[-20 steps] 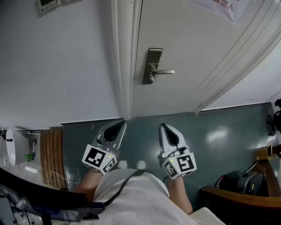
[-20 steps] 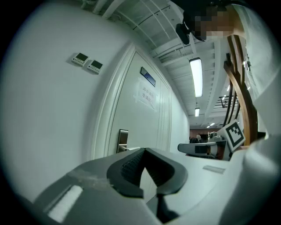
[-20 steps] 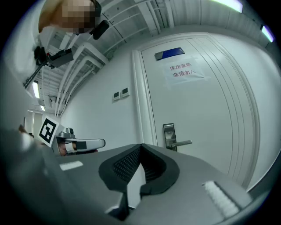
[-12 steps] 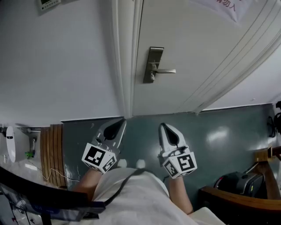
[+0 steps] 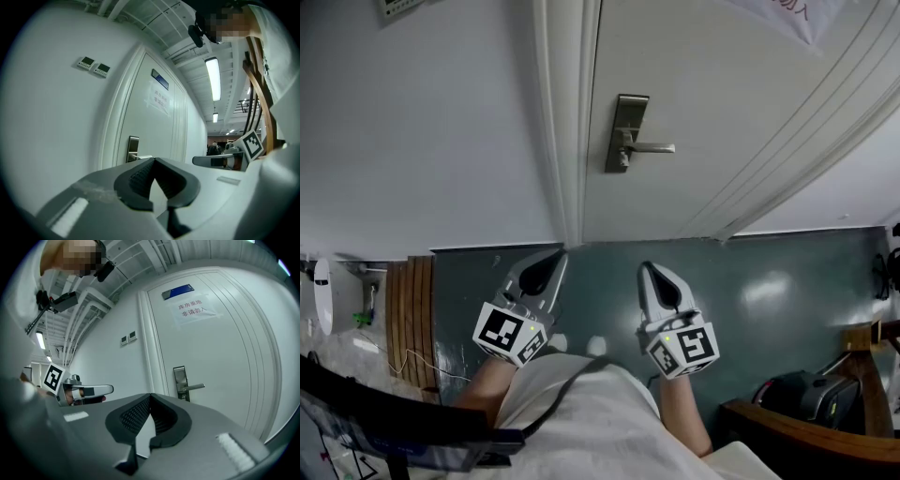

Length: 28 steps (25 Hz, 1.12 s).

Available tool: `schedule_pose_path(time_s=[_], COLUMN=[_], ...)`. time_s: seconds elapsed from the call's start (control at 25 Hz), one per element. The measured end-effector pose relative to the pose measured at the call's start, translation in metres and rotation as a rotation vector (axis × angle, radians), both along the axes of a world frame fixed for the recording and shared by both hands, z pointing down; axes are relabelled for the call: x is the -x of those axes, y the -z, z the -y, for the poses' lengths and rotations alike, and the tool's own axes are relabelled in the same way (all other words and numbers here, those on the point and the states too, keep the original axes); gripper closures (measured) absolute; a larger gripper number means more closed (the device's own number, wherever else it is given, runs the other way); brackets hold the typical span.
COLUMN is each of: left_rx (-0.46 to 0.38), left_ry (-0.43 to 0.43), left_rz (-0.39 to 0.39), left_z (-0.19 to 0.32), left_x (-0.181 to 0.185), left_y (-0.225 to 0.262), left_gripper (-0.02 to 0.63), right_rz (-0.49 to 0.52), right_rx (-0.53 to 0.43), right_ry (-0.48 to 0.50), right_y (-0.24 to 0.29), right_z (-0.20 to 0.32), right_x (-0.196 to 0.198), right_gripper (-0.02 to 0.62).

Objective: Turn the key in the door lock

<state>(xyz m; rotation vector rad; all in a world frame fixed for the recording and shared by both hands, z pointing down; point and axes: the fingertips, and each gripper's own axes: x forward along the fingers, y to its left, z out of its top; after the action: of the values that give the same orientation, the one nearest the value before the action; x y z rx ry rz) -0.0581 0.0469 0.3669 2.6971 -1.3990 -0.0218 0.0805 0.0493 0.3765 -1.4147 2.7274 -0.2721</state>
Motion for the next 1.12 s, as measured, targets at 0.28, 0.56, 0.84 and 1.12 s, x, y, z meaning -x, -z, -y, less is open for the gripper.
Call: schedule_pose_path(time_s=[0.28,0.56,0.84,1.12], left_rx=[0.016,0.031,0.033,0.029], left_ry=[0.030,0.049,0.052,0.008], left_rz=[0.012,0.018,0.026,0.012], left_z=[-0.005,-0.012,-0.001,0.044], left_x=[-0.016,-0.033,-0.032,-0.018], left_y=[-0.009,-0.016,-0.021,-0.017], left_gripper=[0.600,0.600,0.600,0.600], right_rz=[0.007,0.018,0.014,-0.007], right_rx=[0.012,0.022,0.035,0.028], right_ry=[0.030,0.063,0.065,0.003], right_y=[-0.010,-0.017,-0.023,-0.023], right_z=[0.002,0.001,0.012,0.052], right_x=[-0.016,-0.028,-0.027,-0.011], right_gripper=[0.588,0.588,0.588,0.588])
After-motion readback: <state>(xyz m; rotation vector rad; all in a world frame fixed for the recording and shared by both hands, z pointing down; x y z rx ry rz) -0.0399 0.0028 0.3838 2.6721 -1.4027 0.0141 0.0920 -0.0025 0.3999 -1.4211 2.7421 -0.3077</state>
